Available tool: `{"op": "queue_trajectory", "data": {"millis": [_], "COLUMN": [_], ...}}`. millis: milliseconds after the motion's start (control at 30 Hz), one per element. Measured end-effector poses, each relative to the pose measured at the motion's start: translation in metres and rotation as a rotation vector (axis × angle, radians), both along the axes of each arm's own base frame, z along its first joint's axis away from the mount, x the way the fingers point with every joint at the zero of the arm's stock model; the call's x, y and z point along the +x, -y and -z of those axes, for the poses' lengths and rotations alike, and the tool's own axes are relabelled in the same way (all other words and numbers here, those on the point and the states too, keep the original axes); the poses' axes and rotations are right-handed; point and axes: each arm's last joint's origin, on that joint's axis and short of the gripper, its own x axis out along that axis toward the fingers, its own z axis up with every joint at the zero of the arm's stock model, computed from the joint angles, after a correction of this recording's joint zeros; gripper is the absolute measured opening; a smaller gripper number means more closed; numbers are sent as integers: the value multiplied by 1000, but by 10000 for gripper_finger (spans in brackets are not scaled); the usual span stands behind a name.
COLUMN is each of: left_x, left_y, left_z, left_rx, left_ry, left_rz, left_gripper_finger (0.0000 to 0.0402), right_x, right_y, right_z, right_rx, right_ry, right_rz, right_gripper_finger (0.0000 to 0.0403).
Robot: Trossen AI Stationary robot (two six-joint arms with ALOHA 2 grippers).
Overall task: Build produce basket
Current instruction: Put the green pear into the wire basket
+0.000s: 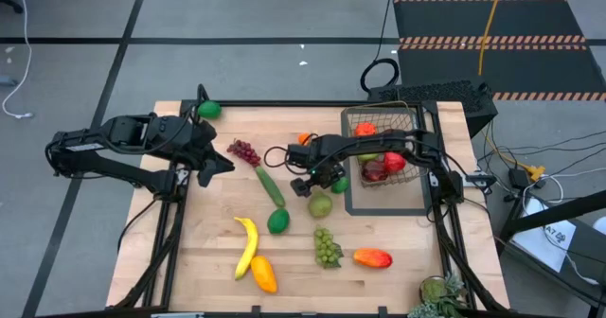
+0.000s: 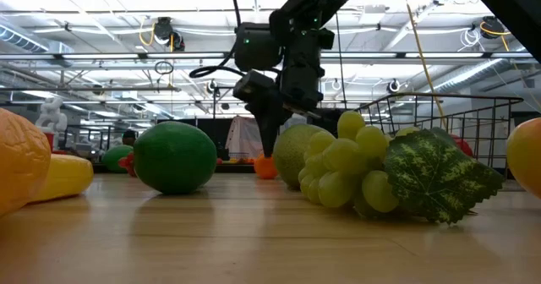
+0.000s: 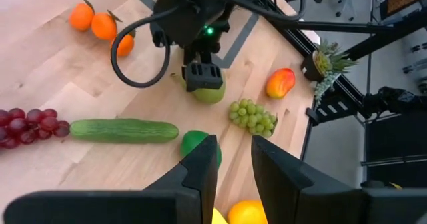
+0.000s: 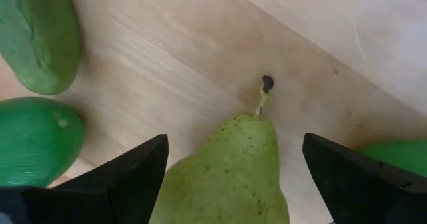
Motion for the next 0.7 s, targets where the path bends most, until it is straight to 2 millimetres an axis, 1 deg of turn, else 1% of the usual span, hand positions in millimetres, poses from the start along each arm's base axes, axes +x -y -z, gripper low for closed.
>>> {"op": "queue_trajectory", "data": {"millis": [233,433,533,700], "left_x": [0,0,0,0], "left_y": [-1,-3,-3,-3], "left_z": [0,0,0,0], "left_rx": [32,62,66,67], "left_ry": [0,1,0,0], "left_rz": [-32,-71,-77,-77], "left_gripper_finger": [93,93,93,93], "right_x": [0,-1,-3,-9], "right_y": [2,3,3,1], "right_z": [1,1,6,22], "right_rx": [-50,-38,-36,-4], "right_ry": [9,12,5,14], "right_rz": [-33,-59,-62,-59], "right_gripper_finger": [339,339,339,338]}}
